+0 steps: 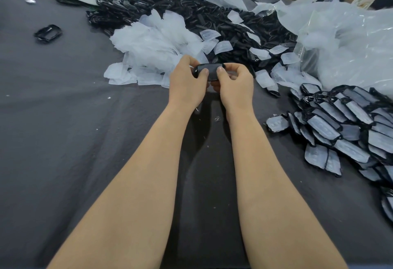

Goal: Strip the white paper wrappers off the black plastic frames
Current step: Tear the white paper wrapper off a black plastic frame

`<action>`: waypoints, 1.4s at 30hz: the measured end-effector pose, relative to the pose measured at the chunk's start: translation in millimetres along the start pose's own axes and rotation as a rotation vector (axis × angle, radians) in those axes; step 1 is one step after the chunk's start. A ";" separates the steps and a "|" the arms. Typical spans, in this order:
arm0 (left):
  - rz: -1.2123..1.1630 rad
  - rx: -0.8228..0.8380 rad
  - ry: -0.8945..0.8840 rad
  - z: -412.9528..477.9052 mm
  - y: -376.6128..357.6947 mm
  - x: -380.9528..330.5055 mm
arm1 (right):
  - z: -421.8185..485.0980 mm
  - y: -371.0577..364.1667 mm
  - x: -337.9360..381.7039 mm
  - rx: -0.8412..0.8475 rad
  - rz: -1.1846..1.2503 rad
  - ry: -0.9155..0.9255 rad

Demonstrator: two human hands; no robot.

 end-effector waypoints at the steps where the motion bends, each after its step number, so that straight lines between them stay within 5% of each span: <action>1: -0.001 -0.002 0.001 -0.2 -0.3 -0.3 | -0.8 0.1 0.4 -0.009 0.001 0.003; 12: -0.016 0.004 -0.031 -2.1 -2.0 -1.2 | -3.7 0.1 1.7 -0.091 -0.177 0.214; 20: -0.023 0.005 -0.032 -3.3 -1.8 -2.7 | -3.3 -5.0 1.3 -0.090 -0.024 0.058; 42: -0.005 -0.057 -0.032 -2.1 0.1 -1.1 | -4.1 -5.7 2.6 -0.049 0.033 0.051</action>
Point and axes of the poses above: each hand's wrist, its own z-axis towards the middle knuckle, its own y-axis out of the back of the hand, x = y × z, the point moved 1 cm from there along z, towards the middle knuckle, and after that the axes turned 12 degrees about -x, right-handed, at the moved point
